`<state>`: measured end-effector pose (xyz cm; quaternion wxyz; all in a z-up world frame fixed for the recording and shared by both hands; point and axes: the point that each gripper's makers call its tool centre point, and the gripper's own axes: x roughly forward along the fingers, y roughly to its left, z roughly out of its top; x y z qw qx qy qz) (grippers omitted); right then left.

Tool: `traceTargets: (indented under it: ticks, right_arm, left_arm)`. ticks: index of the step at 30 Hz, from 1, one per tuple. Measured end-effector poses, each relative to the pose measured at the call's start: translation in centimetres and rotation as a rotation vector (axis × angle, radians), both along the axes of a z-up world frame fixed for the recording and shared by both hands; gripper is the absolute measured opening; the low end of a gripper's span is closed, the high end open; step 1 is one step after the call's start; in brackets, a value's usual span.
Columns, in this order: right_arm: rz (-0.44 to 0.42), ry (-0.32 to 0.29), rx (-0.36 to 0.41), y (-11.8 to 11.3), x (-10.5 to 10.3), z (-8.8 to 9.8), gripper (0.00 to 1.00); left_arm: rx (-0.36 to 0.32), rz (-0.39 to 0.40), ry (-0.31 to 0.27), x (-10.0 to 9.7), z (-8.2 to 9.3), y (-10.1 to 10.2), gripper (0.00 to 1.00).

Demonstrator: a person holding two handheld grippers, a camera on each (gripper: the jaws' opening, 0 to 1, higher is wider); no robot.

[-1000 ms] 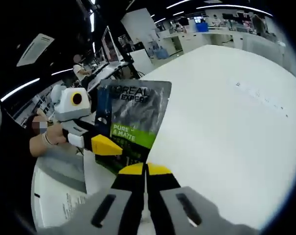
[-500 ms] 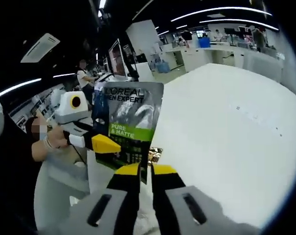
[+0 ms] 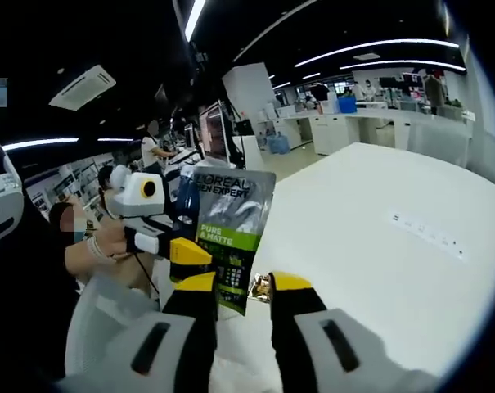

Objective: Arrange the skincare products in the storage area until every visible bottle or jar stands upright without overlapping.

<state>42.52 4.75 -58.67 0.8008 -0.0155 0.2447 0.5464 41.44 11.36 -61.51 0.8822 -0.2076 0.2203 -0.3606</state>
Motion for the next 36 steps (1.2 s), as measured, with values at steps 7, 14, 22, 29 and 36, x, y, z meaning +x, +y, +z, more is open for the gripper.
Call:
traceTargets:
  ticks: [7, 14, 22, 29, 36]
  right_arm:
    - [0.002, -0.035, 0.049, 0.2, -1.3, 1.9, 0.34]
    - [-0.016, -0.067, 0.055, 0.2, -2.7, 2.6, 0.35]
    - [-0.036, -0.107, 0.109, 0.0, -4.7, 3.6, 0.33]
    - [-0.013, -0.074, 0.180, 0.5, -7.2, 4.4, 0.31]
    - [0.000, -0.014, 0.198, 1.4, -9.7, 2.6, 0.30]
  left_arm:
    - [0.017, -0.006, -0.009, -1.2, 0.7, 0.6, 0.00]
    - [0.001, -0.011, 0.002, -2.5, 0.7, 0.9, 0.00]
    - [-0.001, -0.025, 0.025, -4.3, 0.3, 1.6, 0.00]
    - [0.012, -0.035, 0.050, -5.5, -0.4, 1.8, 0.00]
    - [0.020, -0.048, 0.072, -6.7, -1.1, 1.7, 0.00]
